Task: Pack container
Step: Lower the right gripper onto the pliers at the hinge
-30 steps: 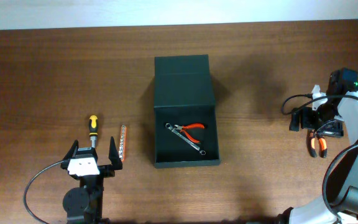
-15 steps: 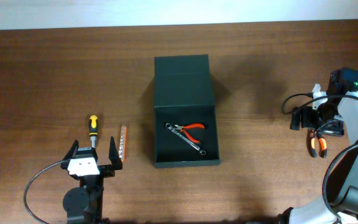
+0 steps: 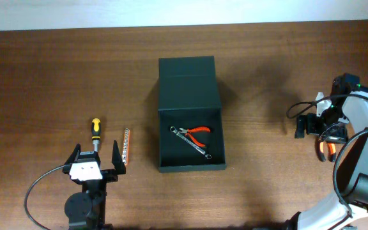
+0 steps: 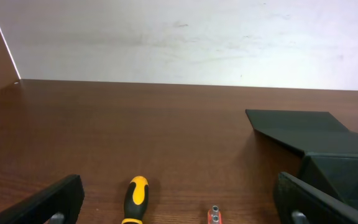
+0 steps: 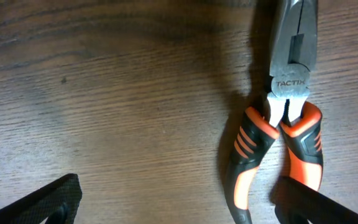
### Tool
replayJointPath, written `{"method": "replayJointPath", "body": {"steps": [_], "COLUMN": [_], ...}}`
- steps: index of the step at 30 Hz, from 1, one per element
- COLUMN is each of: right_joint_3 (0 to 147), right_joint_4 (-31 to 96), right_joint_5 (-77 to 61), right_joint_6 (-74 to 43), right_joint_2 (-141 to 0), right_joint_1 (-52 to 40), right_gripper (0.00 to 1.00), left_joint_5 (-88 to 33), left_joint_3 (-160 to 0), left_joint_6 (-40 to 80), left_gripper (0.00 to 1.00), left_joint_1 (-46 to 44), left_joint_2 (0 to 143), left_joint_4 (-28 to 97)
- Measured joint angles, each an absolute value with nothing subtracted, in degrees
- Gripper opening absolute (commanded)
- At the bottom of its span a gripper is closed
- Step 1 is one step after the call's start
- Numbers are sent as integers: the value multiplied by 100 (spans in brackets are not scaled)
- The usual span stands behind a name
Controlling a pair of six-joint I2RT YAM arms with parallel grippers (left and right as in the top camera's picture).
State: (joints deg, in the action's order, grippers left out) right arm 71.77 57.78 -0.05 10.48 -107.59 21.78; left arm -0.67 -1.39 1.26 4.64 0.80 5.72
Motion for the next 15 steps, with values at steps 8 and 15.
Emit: {"method": "replayJointPath", "body": {"steps": [8,15], "right_joint_3": [7177,7177], "right_joint_4": [5693,5627], "right_joint_5": [-3,143], "right_joint_6": [1046,978], "right_joint_2": [-10919,-11002], "right_joint_1": [2178,2182], "right_gripper": [99,99], "left_joint_5": [-67,-67], "left_joint_3": [-139,-139], "left_joint_6": [128,126], "left_gripper": [99,99], "left_joint_1": [464,464], "left_joint_2": [80,80], "left_joint_4": [572,572]}}
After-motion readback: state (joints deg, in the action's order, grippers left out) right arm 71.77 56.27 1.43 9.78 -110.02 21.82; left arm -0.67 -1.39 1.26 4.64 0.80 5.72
